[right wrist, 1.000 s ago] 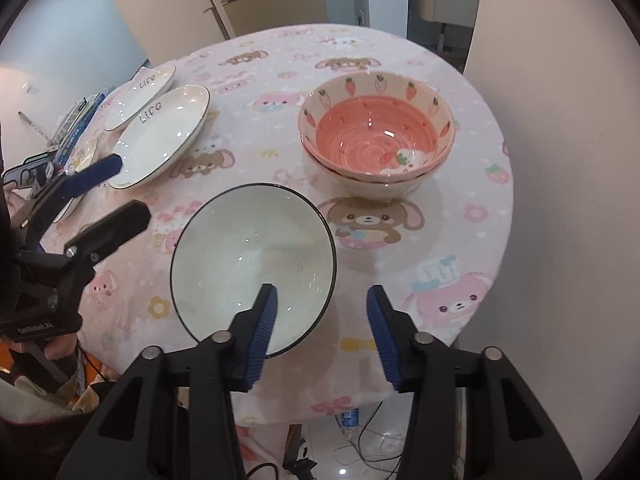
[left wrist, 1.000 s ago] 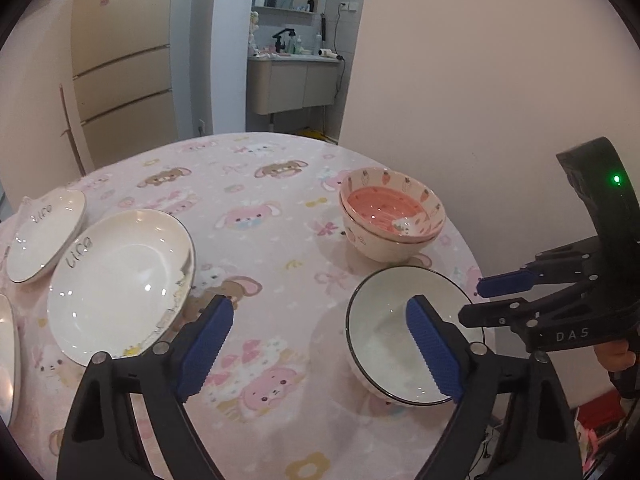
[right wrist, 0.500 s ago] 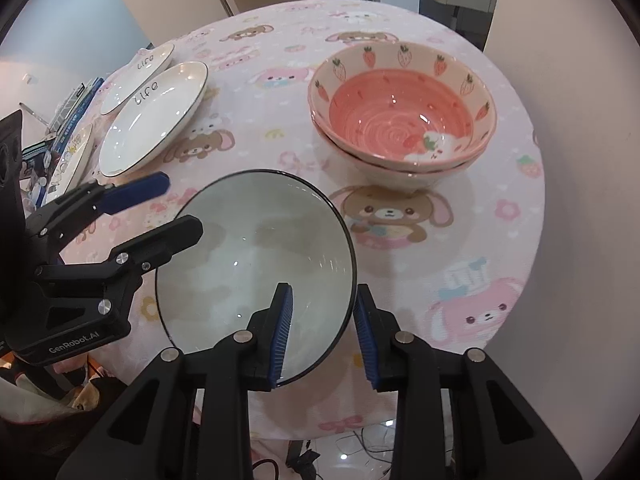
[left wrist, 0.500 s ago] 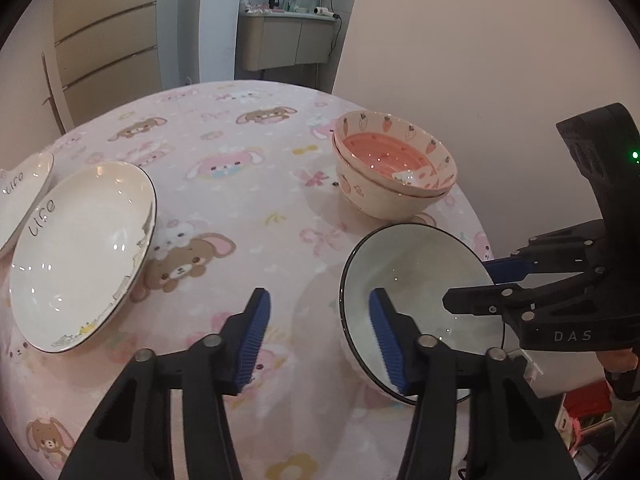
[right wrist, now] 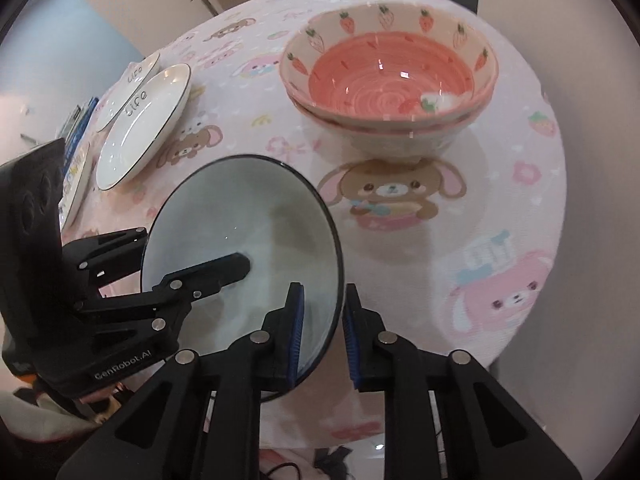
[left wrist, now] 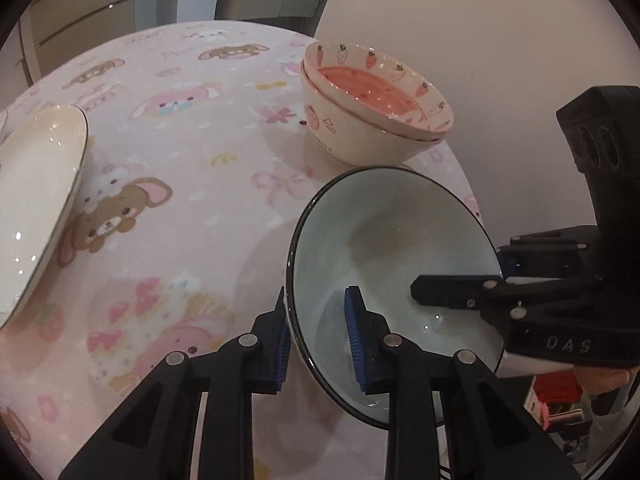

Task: Organize plates and bowls
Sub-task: 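Close the left gripper on the white bowl rim while the right gripper grips it too, then lift the white bowl with both grippers and carry it over the pink bowls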

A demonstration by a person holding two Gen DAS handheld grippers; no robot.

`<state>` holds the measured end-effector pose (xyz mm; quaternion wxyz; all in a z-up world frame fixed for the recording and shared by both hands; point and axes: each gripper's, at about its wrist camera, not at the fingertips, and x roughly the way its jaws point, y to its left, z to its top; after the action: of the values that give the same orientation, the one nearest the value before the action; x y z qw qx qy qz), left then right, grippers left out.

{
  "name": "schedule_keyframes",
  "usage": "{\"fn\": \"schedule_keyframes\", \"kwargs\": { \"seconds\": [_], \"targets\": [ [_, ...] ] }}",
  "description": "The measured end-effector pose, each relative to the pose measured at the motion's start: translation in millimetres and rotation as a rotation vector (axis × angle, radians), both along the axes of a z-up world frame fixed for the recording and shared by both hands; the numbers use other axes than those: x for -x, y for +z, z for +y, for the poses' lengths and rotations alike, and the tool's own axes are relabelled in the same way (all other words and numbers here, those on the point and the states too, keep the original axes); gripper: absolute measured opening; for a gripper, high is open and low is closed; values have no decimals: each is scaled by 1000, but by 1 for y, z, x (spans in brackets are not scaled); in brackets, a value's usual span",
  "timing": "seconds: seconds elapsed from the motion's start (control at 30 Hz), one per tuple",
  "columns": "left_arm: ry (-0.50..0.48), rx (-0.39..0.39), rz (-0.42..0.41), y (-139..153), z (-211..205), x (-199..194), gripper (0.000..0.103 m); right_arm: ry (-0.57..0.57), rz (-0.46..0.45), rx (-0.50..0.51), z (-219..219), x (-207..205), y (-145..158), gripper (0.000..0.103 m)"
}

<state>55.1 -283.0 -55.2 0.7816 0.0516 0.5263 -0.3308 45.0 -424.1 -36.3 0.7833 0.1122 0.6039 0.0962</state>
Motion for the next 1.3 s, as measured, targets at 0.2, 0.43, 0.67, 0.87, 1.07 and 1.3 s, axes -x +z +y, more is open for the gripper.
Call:
{"fn": "schedule_keyframes", "kwargs": {
  "seconds": [0.2, 0.43, 0.67, 0.87, 1.07, 1.3],
  "targets": [
    [-1, -2, -9, 0, 1, 3, 27, -21, -21, -25, 1, 1, -7, 19],
    [0, -24, -45, 6, -2, 3, 27, -69, -31, -12, 2, 3, -6, 18],
    [7, -31, -49, 8, 1, 3, 20, -43, -15, 17, 4, 1, -4, 16],
    [-16, -68, -102, 16, 0, 11, 17, -56, 21, 16, 2, 1, 0, 13],
    [-5, -50, -99, 26, 2, 14, 13, -47, -27, 93, 5, 5, 20, 12],
    [11, -39, -133, 43, 4, 11, 13, -41, -85, 108, 6, 6, 40, 12]
  ]
}}
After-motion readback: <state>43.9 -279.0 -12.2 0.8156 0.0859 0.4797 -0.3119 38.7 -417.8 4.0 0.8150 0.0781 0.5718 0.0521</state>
